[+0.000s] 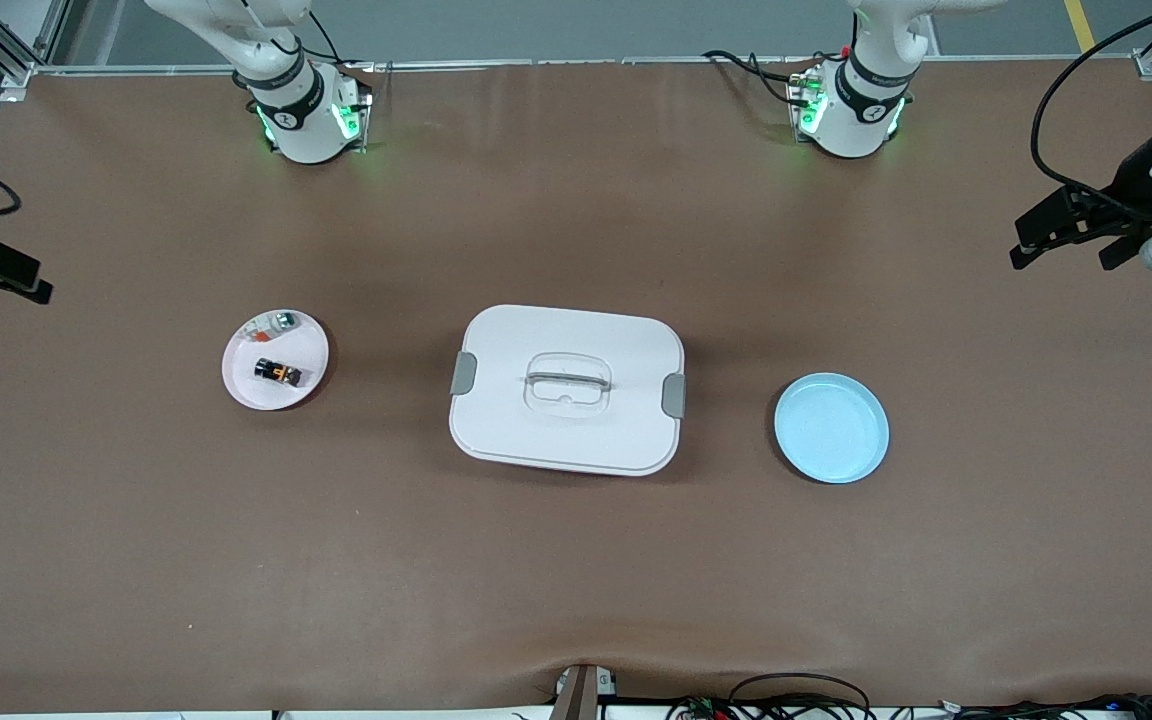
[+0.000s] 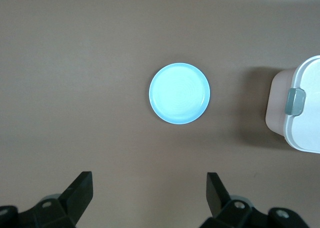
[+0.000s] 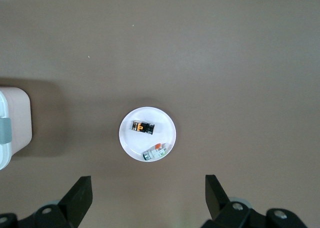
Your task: Transfer orange switch to right arm and place
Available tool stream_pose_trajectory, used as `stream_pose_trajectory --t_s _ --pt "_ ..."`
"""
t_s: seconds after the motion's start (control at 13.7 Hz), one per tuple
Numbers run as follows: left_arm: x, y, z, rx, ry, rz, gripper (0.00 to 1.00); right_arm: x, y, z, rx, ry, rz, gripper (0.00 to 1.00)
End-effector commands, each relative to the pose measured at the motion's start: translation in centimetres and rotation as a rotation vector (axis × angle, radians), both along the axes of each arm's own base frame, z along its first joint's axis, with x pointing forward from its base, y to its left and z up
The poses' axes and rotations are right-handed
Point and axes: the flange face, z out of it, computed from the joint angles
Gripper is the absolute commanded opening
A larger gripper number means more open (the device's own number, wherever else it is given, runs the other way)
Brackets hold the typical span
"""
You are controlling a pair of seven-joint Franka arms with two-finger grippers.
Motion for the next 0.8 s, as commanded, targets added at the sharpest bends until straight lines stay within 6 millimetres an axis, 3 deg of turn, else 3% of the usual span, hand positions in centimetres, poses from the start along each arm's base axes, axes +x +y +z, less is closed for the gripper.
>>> stream_pose_trajectory --t_s 0.0,0.73 --pt "0.0 0.1 0.2 0.013 -0.008 -0.013 1.0 -0.8 -0.5 1.4 0.004 -0.003 -0.026 1.0" --pt "-0.1 0.0 0.2 0.013 -0.006 -0.014 1.0 -1.7 0.6 0.9 0.009 0.076 -0.009 1.0"
